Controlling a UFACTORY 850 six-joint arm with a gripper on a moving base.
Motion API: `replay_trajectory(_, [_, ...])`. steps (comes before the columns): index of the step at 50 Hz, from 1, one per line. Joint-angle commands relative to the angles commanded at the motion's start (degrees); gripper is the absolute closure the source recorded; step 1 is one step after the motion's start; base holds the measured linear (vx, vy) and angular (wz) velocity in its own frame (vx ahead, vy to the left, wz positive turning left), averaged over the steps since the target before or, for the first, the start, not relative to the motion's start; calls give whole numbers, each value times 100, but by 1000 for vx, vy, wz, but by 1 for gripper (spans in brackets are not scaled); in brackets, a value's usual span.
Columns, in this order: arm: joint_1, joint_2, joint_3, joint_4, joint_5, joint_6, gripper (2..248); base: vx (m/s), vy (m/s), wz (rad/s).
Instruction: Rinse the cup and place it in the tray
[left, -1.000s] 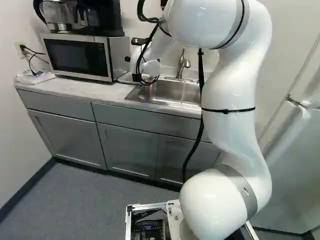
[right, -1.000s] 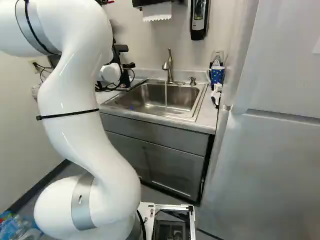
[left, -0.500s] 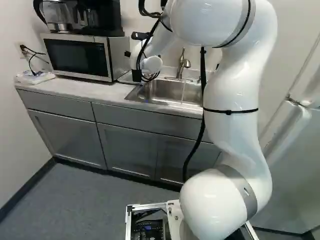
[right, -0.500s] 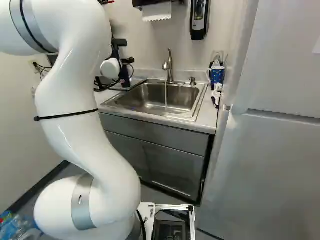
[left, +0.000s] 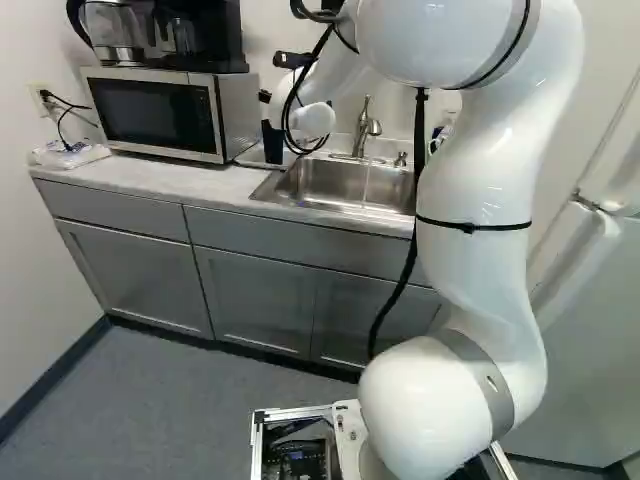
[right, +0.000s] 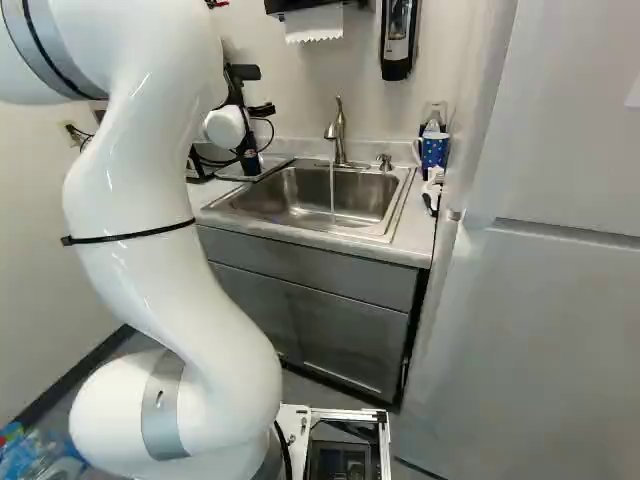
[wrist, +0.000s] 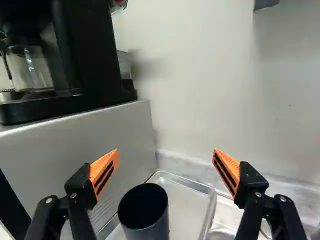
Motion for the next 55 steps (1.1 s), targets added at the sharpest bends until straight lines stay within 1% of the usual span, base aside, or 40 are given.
replay_trajectory(26, [-89, 130, -162, 0, -79, 0, 3, 0, 0, 0])
replay_trajectory(55, [-295, 348, -257, 0, -738, 0, 3, 0, 0, 0])
